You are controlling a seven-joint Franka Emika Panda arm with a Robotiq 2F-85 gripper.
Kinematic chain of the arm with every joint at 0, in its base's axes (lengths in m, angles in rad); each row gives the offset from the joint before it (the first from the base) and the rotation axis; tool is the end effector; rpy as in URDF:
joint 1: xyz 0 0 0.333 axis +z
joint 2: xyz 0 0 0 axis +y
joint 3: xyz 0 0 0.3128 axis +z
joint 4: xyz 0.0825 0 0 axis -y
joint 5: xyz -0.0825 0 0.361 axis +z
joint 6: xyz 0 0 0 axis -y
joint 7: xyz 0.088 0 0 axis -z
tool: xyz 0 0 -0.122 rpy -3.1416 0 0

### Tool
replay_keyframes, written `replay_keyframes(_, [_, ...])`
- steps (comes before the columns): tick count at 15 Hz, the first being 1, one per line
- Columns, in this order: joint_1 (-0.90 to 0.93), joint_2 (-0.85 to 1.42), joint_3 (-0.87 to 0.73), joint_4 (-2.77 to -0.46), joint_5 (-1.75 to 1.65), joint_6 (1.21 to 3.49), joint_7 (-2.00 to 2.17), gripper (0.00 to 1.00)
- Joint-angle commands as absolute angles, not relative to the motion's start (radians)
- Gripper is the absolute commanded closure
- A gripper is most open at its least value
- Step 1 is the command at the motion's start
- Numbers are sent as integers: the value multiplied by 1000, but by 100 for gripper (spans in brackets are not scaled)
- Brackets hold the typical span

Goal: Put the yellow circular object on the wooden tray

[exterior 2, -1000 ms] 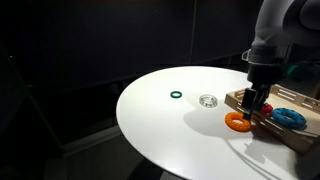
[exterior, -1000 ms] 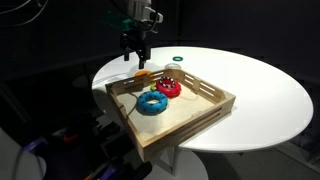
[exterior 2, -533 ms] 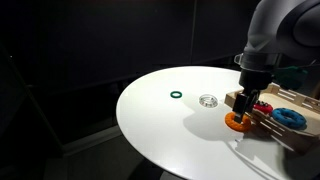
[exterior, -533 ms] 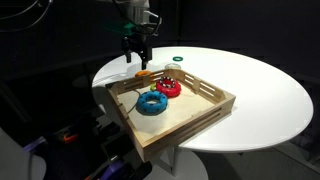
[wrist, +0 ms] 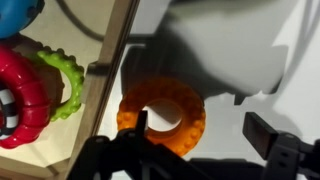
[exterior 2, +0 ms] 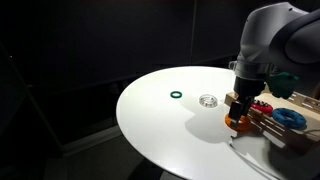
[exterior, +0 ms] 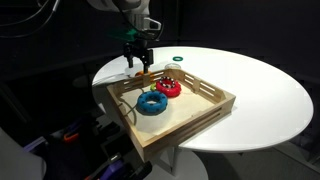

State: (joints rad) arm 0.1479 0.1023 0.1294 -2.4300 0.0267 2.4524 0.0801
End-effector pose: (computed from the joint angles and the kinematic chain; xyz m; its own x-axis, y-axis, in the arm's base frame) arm 0.4482 0.1285 0.2587 0.9812 0.1752 -0.0814 0.1739 -0.9845 -0.0220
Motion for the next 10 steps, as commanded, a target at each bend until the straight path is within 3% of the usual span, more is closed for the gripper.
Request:
replay_keyframes(1, [153, 137, 128, -2391, -2, 2450, 118, 33])
replay_keyframes(7, [152, 166, 117, -2361, -20, 2435, 140, 84])
replay_keyframes(9, [149, 163, 114, -2351, -17, 2423, 143, 97])
replay_keyframes(10, [146, 157, 112, -2345, -13, 2416, 142, 96])
